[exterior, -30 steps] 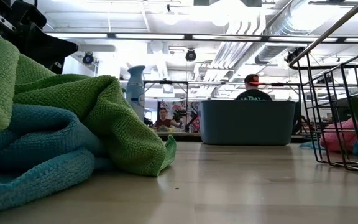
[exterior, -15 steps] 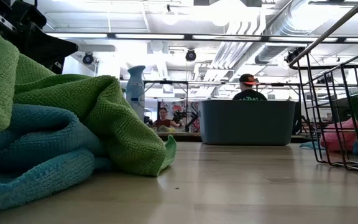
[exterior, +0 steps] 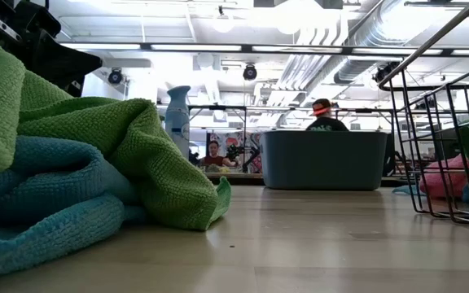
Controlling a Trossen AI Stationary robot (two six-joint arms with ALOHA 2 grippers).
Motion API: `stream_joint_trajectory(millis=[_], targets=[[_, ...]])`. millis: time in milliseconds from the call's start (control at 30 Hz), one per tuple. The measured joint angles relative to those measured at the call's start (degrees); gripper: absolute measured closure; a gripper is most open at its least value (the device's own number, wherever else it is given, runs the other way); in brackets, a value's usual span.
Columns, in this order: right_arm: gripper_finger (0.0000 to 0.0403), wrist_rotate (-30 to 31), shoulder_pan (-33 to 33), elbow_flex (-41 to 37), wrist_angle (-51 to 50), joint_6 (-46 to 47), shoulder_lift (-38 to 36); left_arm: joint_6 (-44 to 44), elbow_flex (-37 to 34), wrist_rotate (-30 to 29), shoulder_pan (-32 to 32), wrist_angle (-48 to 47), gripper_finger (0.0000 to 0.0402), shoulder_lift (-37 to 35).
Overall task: Sort microfiber towel by color & place in baskets
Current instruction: Put the bottom green microfiber towel into the wire basket
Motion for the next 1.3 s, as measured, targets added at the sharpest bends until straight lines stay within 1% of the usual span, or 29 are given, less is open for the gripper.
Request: stream_joint_trajectory(millis=[67,133,400,667,900,1000,1133,1233,1300], targets=[[0.0183,0.06,-2.51,0.04,1.44,-3.80,-0.29,0.00,0.01,0.01,-0.01,0.00,0.0401,-0.02],[0.0183,-1.11,-4.84,0.04,1.32,-6.87,-0.89,0.00,0.01,0.00,-0.01,-0.01,0.0401,0.00],[0.0183,-9.26,-16.02,0.04,1.48,-20.44,-5.27,0.00,-0.01,0.00,-0.01,0.01,0.0401,0.00],[0.0183,-18.22,-28.84,0.04,0.39,-35.88,-11.89,0.00,0.00,0.00,0.00,0.00,0.0401,0.00],[0.0183,-24.90,-37.64,0.04,-2.07,-43.84,-17.24,0.00,0.01,0.00,-0.01,-0.01,0.0401,-0.02],[0.0183,-26.23,-39.45,0.04,-4.50,-44.45,-19.43,0.00,-0.01,0.00,0.01,-0.01,0.0401,0.00],[0.0188,-27.42,-39.66,-0.89,-7.55,-46.31,-23.08,0.00,0.00,0.00,0.00,0.00,0.0401,-0.02],[0.0218,-28.51,-39.65,-4.49,-6.67,-45.44,-27.28,0.01,0.00,0.00,-0.01,0.00,0.0401,-0.02],[0.0254,-28.13,-39.66,-7.62,-5.38,-43.60,-30.23,0.00,0.01,0.00,-0.01,0.01,0.0401,0.00]])
